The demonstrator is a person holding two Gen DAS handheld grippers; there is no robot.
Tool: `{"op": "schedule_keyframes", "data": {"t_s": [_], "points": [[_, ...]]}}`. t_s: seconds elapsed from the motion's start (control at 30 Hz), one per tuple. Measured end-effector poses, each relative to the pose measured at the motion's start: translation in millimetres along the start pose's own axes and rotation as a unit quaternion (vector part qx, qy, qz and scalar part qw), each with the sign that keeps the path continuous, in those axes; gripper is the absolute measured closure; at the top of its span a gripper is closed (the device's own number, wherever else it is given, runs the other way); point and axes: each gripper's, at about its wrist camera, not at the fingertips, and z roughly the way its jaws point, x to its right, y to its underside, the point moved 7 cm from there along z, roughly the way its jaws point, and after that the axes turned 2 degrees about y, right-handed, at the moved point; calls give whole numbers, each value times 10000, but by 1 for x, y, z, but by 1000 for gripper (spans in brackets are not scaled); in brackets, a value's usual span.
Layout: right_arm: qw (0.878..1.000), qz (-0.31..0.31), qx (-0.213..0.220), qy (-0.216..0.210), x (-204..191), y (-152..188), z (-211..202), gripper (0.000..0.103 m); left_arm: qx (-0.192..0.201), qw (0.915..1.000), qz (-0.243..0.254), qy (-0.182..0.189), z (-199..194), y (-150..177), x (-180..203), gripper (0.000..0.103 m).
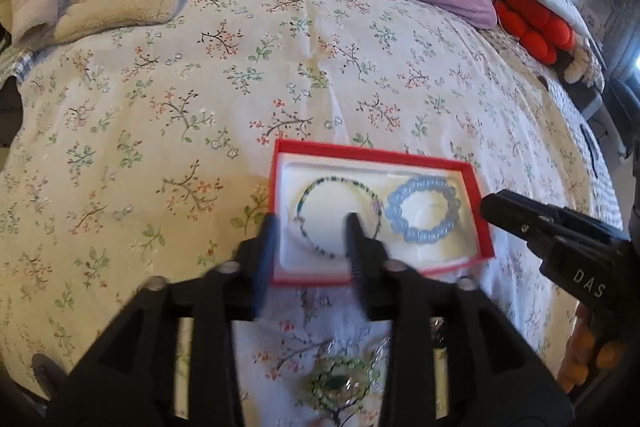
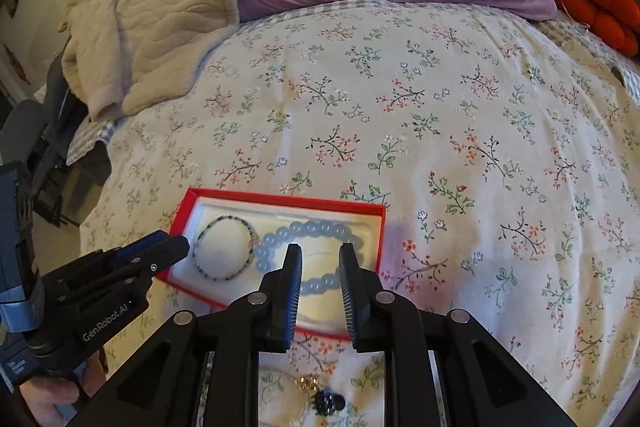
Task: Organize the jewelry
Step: 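Carry both bracelets into the red box and open both grippers, then lift both open grippers away from the red box toward the pile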
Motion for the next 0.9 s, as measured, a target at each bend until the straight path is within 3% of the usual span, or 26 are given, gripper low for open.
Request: {"op": "schedule_keyframes", "data": {"t_s": [0.07,0.13,0.4,0.67,0.9], "points": [[10000,-29,-48,9,-1,5,-3,70,27,10000,50,-15,-6,5,0,48],[9999,0,-100,14,0,12,-5,43,-19,10000,63,12,-11,10,1,46],[9994,-7,-323,140,5,38,-13,37,-366,9992,17,-174,-16,37,-4,24],[9976,-55,-561,390,12,61,-14,27,-975,9948,-1,-302,-10,70,-10,23],[9949,-212,-800,571,14,78,-9,26,-1313,9913,0,-71,-8,92,-13,23]]}}
